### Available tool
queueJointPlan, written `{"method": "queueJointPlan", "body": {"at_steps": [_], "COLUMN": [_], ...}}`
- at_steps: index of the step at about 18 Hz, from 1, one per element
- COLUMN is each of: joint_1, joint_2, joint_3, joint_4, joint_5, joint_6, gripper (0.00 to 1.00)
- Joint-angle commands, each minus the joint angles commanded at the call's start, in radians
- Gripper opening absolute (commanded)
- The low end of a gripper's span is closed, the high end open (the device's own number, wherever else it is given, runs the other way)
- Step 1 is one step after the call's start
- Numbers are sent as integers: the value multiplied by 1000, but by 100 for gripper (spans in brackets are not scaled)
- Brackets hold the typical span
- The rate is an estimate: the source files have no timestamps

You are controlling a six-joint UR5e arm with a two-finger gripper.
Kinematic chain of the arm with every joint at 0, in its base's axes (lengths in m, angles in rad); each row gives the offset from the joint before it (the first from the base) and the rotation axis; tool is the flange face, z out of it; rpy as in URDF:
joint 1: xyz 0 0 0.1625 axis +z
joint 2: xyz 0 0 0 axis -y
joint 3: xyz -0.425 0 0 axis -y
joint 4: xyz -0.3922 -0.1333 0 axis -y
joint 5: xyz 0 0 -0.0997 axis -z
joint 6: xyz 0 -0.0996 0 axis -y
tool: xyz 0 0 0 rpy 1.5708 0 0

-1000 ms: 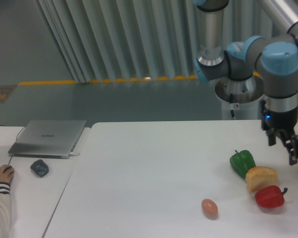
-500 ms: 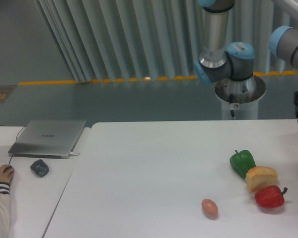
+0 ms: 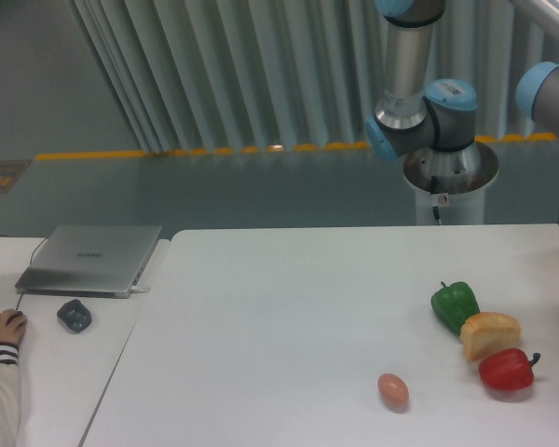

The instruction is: Place the triangular bread on the table

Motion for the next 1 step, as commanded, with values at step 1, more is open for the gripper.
{"method": "queueJointPlan", "body": {"at_steps": [1], "joint_1": [0], "joint_2": [0], "joint_3": [0], "joint_4": [0], "joint_5": [0], "joint_6": [0], "gripper": [100]}}
